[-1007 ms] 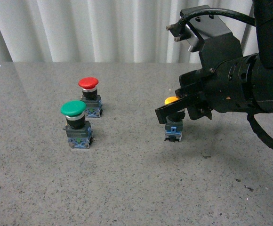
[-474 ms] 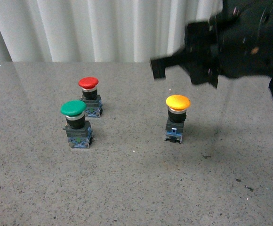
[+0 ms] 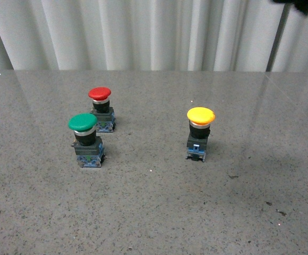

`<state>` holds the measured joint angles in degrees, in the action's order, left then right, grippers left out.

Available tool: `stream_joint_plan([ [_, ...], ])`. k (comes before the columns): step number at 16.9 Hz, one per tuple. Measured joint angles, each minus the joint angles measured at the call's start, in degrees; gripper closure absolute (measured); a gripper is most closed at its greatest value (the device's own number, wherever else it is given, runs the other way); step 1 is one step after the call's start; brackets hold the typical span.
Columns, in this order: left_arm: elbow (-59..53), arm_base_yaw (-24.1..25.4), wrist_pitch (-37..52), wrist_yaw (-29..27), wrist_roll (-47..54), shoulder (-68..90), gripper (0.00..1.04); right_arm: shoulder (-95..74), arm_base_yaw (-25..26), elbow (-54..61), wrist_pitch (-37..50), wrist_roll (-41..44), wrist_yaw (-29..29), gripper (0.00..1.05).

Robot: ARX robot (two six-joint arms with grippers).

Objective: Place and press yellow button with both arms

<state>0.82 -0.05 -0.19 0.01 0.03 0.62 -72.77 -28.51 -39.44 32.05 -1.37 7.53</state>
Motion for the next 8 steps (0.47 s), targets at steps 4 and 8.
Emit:
stream_joint_plan([
  [4,0.00,0.00,-0.04,0.00,0.00,0.00,0.07,27.80,13.81,19.89,-11.15,0.87,7.56,1.03],
  [8,0.00,0.02,-0.02,-0.13,0.00,0.00,0.07,49.31,28.79,31.80,-17.00,1.03,-7.52,1.03],
])
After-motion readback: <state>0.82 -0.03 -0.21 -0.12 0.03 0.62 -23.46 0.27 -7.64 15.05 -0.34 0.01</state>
